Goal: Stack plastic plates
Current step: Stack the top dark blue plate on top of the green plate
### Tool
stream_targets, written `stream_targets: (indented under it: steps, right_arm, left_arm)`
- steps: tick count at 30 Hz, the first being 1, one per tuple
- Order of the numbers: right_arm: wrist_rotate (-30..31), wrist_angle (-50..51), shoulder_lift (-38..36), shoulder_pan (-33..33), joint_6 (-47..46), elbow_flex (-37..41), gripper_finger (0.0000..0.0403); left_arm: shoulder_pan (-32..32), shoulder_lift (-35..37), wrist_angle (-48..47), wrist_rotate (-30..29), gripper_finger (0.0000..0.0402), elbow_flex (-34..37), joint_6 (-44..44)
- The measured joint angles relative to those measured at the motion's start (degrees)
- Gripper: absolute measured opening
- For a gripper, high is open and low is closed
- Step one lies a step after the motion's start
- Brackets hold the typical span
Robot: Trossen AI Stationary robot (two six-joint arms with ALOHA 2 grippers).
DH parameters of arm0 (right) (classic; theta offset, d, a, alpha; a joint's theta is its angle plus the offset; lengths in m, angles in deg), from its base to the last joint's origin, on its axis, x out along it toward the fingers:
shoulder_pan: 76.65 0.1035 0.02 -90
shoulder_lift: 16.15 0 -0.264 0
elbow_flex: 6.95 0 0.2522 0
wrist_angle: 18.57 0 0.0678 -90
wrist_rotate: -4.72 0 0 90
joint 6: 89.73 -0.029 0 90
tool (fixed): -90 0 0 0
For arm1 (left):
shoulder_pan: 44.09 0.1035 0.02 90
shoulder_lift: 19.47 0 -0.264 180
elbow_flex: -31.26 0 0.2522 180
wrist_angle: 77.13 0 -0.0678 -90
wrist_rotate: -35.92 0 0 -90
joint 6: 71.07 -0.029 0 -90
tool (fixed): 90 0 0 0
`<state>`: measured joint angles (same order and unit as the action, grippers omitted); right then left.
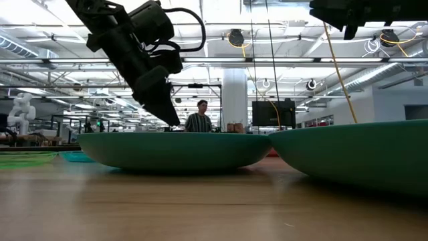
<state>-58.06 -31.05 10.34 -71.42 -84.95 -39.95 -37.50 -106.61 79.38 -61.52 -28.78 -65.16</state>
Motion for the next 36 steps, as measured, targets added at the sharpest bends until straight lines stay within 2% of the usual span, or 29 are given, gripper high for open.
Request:
stream_targets:
  steps: [14, 28, 36]
  right_arm:
    - [0.0, 0.4, 0.0, 0.0, 0.0, 0.0, 0.0123]
    - [0.1, 0.8, -0.1, 0.0, 0.0, 0.0, 0.0123]
    - [1.3, 0.9, -0.1, 0.0, 0.4, 0.0, 0.0123]
  left_arm:
    - [0.0, -0.1, 0.1, 0.0, 0.0287, 0.0, -1.4]
    - [-2.2, -10.3, 2.9, 0.2, 0.0287, 0.0, -0.8]
    - [-3.2, -11.1, 3.8, 0.1, 0.0287, 0.0, -0.9]
